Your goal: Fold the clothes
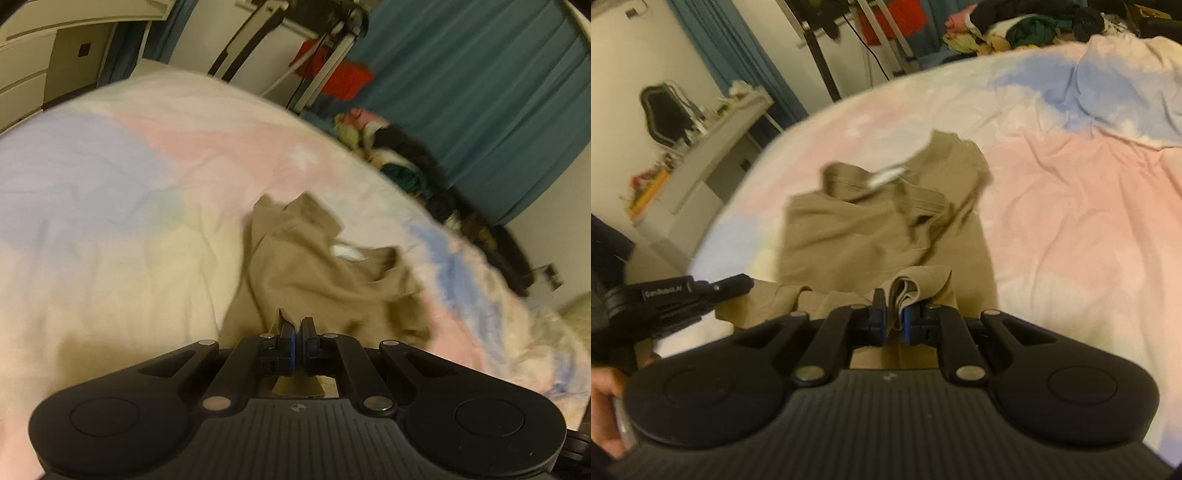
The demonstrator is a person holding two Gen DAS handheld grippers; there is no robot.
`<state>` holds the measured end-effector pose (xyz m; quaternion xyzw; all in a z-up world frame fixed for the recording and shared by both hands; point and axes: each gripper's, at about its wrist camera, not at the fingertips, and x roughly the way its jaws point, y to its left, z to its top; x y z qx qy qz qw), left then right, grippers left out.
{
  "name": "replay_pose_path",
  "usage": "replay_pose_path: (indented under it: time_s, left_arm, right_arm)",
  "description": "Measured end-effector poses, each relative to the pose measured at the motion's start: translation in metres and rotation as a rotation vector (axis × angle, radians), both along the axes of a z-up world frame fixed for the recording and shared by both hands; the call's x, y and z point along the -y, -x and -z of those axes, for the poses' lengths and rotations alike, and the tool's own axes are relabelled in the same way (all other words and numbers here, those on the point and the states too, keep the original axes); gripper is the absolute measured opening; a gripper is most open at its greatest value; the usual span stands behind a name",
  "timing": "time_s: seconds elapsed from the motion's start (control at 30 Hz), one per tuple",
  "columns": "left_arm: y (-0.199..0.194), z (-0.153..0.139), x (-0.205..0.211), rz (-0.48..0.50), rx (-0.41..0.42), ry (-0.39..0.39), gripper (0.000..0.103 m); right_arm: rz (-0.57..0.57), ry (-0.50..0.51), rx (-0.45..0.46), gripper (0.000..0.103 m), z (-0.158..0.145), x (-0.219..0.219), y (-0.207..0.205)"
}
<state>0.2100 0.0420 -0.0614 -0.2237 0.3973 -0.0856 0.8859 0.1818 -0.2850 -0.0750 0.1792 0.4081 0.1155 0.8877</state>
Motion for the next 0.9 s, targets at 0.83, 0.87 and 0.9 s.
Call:
replay_pose_path:
  time_s: [0.83, 0.87, 0.9]
  left_arm:
    - [0.16, -0.042, -0.025, 0.077, 0.1, -0.041, 0.074]
    - [0.167, -0.036, -0.029, 0.078, 0.065, 0.008, 0.074]
    - [0.173, -0.028, -0.033, 0.073, 0.028, 0.064, 0.074]
  right_arm:
    - [0.072, -0.107, 0.124, 0.081, -0.03, -0.016, 0.141]
    - [0.094, -0.158, 0.108, 0.081, -0.027, -0.014, 0.149]
    - [0.116, -0.209, 0.092, 0.081, -0.023, -0.012, 0.158]
